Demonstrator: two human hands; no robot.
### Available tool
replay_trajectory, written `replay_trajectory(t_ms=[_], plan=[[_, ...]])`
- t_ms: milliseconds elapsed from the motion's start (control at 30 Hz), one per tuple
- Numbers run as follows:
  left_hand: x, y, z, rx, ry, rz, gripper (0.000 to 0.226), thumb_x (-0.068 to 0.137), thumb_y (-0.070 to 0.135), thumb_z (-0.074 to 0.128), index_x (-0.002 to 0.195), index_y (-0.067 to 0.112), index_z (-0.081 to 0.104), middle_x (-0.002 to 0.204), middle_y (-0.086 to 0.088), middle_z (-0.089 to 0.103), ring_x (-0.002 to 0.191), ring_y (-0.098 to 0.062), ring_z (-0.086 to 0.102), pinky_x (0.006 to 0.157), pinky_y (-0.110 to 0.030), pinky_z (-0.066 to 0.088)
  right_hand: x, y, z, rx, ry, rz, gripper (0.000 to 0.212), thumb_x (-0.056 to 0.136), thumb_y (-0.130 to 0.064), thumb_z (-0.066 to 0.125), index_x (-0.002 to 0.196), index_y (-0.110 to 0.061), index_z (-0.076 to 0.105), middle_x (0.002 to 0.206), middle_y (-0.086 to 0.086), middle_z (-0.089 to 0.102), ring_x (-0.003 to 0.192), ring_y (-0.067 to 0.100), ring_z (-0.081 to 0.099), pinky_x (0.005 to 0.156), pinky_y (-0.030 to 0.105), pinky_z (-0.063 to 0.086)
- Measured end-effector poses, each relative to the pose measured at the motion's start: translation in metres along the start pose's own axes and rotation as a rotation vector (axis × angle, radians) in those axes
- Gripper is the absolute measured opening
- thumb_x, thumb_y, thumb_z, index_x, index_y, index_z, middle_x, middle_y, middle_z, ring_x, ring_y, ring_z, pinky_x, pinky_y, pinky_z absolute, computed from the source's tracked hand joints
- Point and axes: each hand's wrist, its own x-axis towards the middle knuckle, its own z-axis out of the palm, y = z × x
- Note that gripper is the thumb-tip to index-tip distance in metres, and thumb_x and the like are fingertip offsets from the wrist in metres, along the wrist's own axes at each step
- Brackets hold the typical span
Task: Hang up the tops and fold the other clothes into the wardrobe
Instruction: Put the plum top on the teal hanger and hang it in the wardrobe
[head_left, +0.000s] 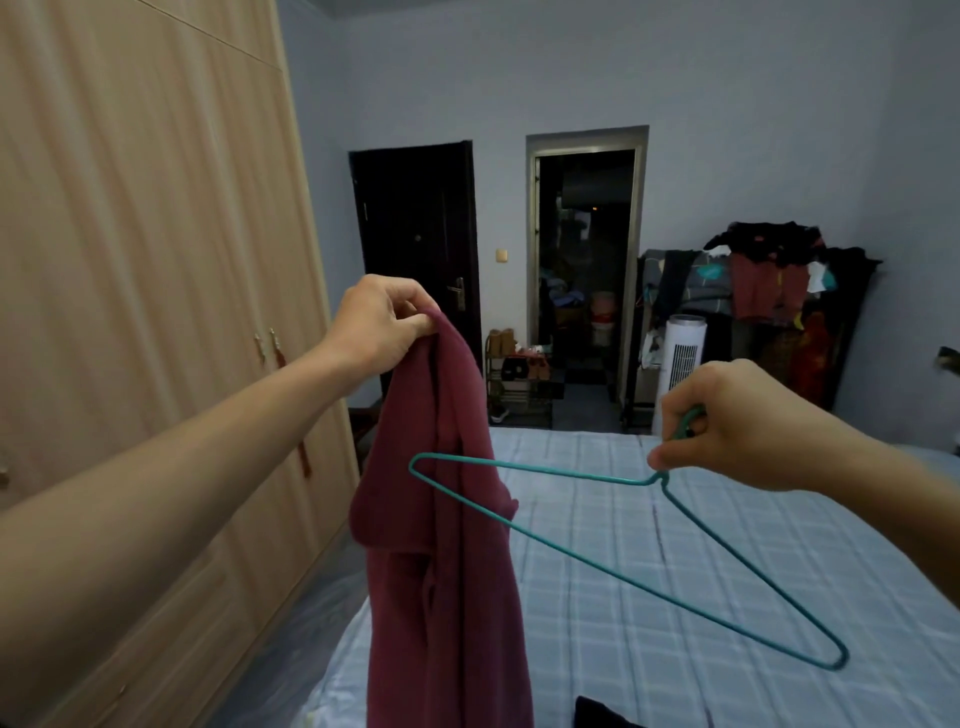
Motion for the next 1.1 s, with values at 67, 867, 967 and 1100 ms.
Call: replay_trajectory(t_ms=[67, 867, 967, 1100], plan=[[-0.003, -0.001, 0.000, 0.005, -0.009, 0.006, 0.016, 0.084, 0.014, 0.078, 0.074, 0.027, 0.074, 0.076, -0.014, 0.072, 0.063, -0.019, 0.063, 0.064, -0.042, 0.057, -0.001, -0.003, -0.002, -0.012, -0.019, 0.051, 0.030, 0.069, -0.033, 0.088, 0.054, -0.020, 0.066, 0.057, -0.007, 0.062, 0.057, -0.001, 0.059, 0.044, 0.012, 0.040], [-0.018, 0.011, 0.014, 0.041, -0.048, 0.074, 0.020, 0.085, 0.013, 0.077, 0.072, 0.029, 0.073, 0.064, 0.004, 0.067, 0.050, 0.002, 0.056, 0.048, -0.014, 0.044, -0.015, -0.006, -0.018, -0.160, 0.054, 0.196, 0.029, 0.073, -0.032, 0.086, 0.060, -0.017, 0.065, 0.071, 0.000, 0.063, 0.065, 0.011, 0.058, 0.061, 0.030, 0.055], [-0.017, 0.010, 0.011, 0.054, -0.029, 0.080, 0.018, 0.084, 0.016, 0.078, 0.073, 0.029, 0.074, 0.065, 0.002, 0.068, 0.051, 0.000, 0.056, 0.050, -0.016, 0.046, -0.012, -0.005, -0.022, -0.179, 0.002, 0.196, 0.031, 0.074, -0.031, 0.086, 0.059, -0.014, 0.065, 0.070, 0.001, 0.063, 0.063, 0.014, 0.059, 0.054, 0.026, 0.050], [-0.019, 0.009, 0.007, 0.087, 0.016, 0.085, 0.014, 0.083, 0.018, 0.080, 0.074, 0.028, 0.074, 0.068, -0.002, 0.071, 0.053, -0.003, 0.058, 0.051, -0.018, 0.049, -0.012, -0.006, -0.020, -0.203, -0.018, 0.181, 0.034, 0.074, -0.030, 0.086, 0.056, -0.016, 0.061, 0.069, 0.000, 0.060, 0.061, 0.015, 0.058, 0.050, 0.022, 0.044]])
